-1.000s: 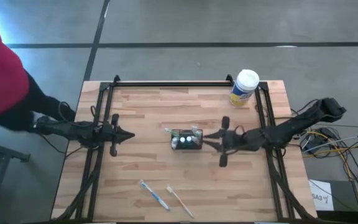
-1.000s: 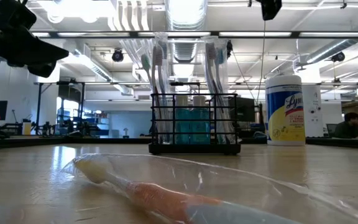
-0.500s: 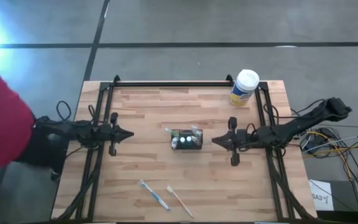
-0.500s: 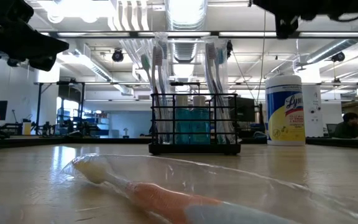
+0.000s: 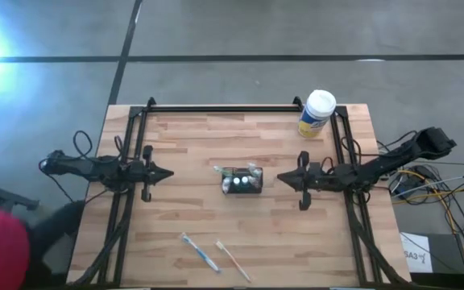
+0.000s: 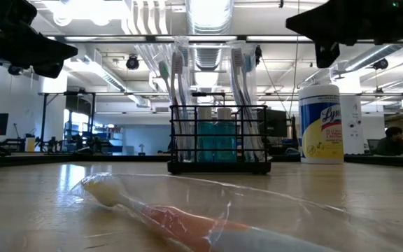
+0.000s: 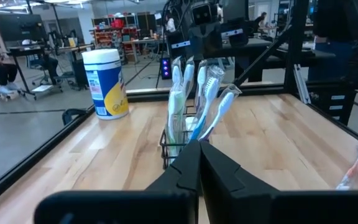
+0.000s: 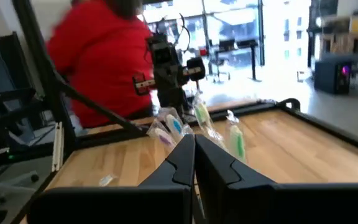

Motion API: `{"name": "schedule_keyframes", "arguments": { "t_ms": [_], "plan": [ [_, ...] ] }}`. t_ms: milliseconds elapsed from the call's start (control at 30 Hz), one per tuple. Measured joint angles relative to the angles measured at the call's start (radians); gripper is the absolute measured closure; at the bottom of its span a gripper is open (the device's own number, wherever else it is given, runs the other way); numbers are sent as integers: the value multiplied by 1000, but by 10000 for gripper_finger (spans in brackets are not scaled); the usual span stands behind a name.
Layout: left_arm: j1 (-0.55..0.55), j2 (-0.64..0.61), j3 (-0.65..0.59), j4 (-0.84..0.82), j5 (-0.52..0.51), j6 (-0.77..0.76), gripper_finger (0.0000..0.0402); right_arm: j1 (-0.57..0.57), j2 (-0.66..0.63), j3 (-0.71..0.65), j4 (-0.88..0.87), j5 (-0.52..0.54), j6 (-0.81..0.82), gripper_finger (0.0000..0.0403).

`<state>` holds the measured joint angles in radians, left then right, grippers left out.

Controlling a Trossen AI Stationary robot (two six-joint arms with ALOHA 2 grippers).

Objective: Pick & Place toothbrushing station
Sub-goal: Put the orange toothbrush into the black organizer

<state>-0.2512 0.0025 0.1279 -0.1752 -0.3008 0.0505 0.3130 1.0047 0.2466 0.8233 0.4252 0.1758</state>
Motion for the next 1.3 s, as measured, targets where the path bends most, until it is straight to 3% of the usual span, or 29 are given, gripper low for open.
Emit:
{"name": "schedule_keyframes", "arguments": {
  "t_ms": [333,767,1067,1300],
  "plan": [
    [0,0,-1,15,0,-44,393,5,210,398,-638,27,125,394],
    [0,0,-1,42,-7,-41,390,23,600,870,-1065,22,319,394],
    [0,0,-1,41,-7,-49,391,96,838,1213,-1321,19,477,394],
    [0,0,-1,40,-7,-53,386,133,993,1425,-1495,-35,683,394]
  ]
}}
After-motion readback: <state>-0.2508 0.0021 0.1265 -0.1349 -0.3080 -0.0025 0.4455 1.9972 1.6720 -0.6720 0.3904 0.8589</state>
